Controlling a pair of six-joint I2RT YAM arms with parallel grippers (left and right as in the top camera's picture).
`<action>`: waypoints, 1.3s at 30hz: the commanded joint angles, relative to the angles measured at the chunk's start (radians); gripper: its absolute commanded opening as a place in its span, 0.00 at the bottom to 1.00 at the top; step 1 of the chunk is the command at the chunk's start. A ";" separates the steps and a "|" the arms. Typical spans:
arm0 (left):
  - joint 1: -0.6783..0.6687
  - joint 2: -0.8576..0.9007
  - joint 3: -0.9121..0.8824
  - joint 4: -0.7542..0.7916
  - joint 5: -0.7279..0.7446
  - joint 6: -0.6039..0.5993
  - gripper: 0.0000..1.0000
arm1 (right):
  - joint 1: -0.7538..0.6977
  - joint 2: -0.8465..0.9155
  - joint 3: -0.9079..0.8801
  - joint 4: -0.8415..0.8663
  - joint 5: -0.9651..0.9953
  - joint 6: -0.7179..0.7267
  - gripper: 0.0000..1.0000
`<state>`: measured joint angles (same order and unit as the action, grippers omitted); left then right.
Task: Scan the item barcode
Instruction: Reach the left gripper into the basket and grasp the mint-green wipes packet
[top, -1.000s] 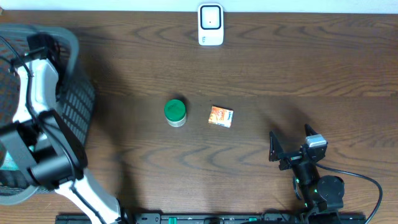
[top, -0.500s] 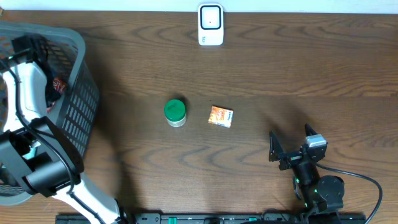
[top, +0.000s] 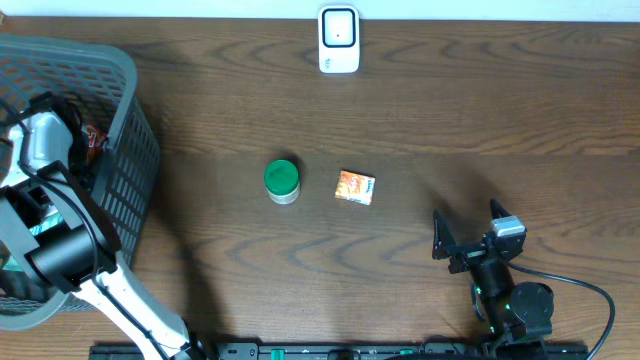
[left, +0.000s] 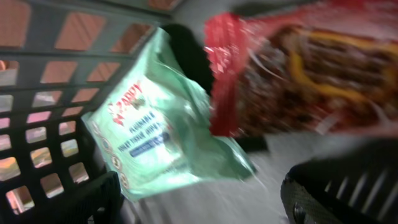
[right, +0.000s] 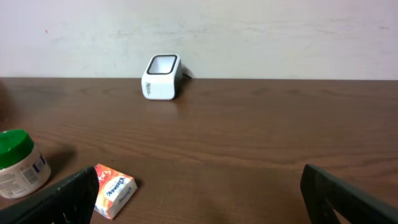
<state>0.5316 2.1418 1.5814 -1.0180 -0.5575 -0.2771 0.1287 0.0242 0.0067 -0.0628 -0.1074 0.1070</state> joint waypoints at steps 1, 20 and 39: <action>0.055 0.109 -0.027 -0.003 0.049 -0.039 0.85 | 0.004 -0.004 -0.001 -0.002 0.001 0.012 0.99; 0.226 0.114 -0.083 -0.059 0.051 -0.123 0.07 | 0.004 -0.004 -0.001 -0.003 0.001 0.012 0.99; 0.102 -0.308 0.356 -0.195 0.314 -0.126 0.07 | 0.004 -0.004 -0.001 -0.003 0.001 0.012 0.99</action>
<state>0.6426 1.9499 1.9179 -1.2301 -0.3042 -0.3931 0.1287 0.0242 0.0067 -0.0628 -0.1074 0.1070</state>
